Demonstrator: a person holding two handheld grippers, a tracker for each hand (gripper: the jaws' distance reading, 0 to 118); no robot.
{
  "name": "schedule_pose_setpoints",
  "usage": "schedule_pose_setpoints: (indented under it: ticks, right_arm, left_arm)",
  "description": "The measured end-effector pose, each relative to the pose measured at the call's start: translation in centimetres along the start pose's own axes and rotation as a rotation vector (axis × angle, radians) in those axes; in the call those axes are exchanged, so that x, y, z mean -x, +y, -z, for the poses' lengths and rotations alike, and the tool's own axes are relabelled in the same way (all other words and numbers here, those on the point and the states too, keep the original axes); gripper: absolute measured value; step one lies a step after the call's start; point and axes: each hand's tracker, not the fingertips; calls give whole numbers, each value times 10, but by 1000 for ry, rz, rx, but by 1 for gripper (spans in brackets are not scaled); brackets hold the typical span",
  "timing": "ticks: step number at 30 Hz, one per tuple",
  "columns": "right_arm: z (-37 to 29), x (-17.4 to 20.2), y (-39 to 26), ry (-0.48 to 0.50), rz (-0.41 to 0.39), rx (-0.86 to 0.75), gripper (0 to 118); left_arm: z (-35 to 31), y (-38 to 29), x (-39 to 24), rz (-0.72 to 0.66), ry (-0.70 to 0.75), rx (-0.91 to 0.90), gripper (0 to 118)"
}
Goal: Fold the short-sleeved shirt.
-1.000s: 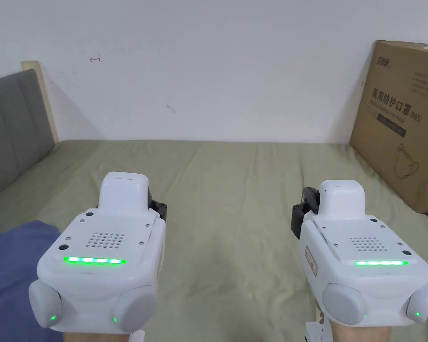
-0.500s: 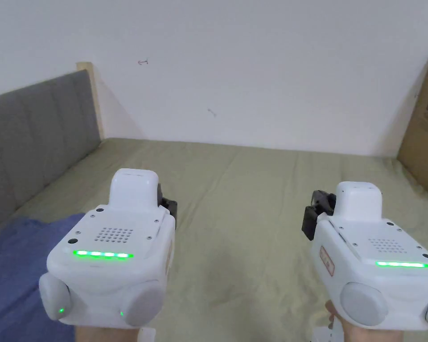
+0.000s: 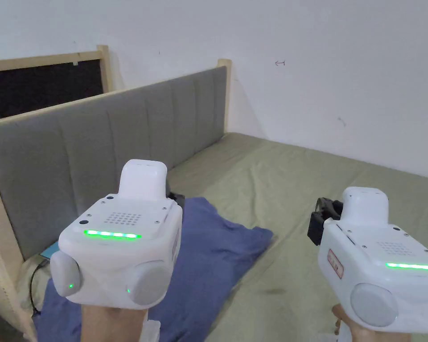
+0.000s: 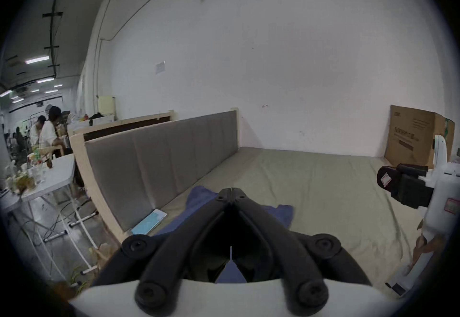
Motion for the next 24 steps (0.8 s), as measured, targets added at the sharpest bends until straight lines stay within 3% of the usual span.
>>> schedule_pose_setpoints:
  ticks: [3,7,12,13,14,16,17,24]
  right_arm:
    - [9,12,-6,23,-13,25,0]
    - [23,14,-16,44,17,74,1]
    - [40,10,-34,39,27,130,1]
    - [44,9,-37,37,26,141,0]
    - [48,7,-40,37,29,154,0]
    - [55,4,-48,40,39,181,0]
    - [60,2,-53,41,42,199,0]
    - [92,-11,-85,30,46,301,0]
  left_arm:
    - [14,-9,8,12,41,67,0]
    - [43,-27,15,-56,-27,169,0]
    - [119,-66,9,-9,-37,396,0]
    - [137,-77,9,-7,-62,444,8]
    - [156,-89,7,-7,-58,514,30]
    - [189,-115,5,-15,-92,657,99]
    - [203,-129,4,-26,-113,709,111]
    - [260,-177,-19,1,-123,828,109]
